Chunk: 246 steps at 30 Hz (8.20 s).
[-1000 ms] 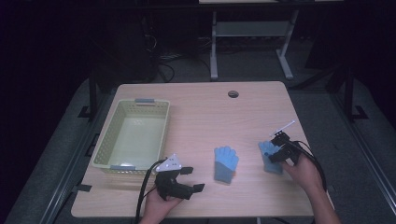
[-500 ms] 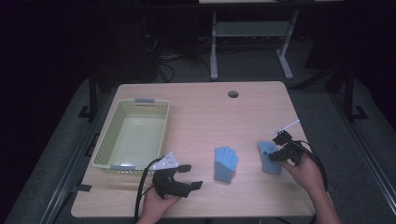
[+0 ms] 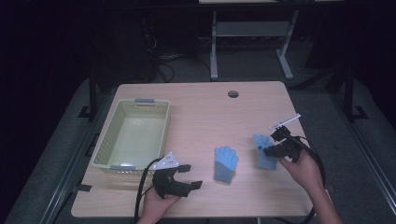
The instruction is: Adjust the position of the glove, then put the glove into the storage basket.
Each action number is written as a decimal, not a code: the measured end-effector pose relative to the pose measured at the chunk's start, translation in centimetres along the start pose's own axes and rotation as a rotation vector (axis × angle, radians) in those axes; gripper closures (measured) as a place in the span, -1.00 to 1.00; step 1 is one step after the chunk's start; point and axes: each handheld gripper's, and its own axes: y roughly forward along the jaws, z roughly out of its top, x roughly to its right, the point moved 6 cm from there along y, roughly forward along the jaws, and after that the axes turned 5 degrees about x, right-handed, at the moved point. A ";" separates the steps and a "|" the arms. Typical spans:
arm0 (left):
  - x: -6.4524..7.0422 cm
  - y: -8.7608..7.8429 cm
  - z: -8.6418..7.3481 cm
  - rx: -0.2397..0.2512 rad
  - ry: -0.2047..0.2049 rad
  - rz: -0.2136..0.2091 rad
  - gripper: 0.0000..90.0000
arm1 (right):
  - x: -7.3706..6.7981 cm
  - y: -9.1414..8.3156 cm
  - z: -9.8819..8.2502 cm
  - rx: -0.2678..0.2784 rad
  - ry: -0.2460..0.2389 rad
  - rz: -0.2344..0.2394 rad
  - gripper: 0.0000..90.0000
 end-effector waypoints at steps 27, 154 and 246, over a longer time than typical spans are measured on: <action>0.0 -0.2 0.1 0.012 0.005 0.000 -0.57 | -7.7 0.8 3.8 0.046 -0.120 0.093 0.76; -1.6 8.7 1.2 -0.197 -0.494 -0.037 0.15 | -8.6 6.8 -3.3 0.185 0.455 0.412 0.15; -1.1 4.7 5.7 -0.078 -0.462 -0.187 0.56 | -11.5 2.3 1.2 0.342 0.330 0.472 0.65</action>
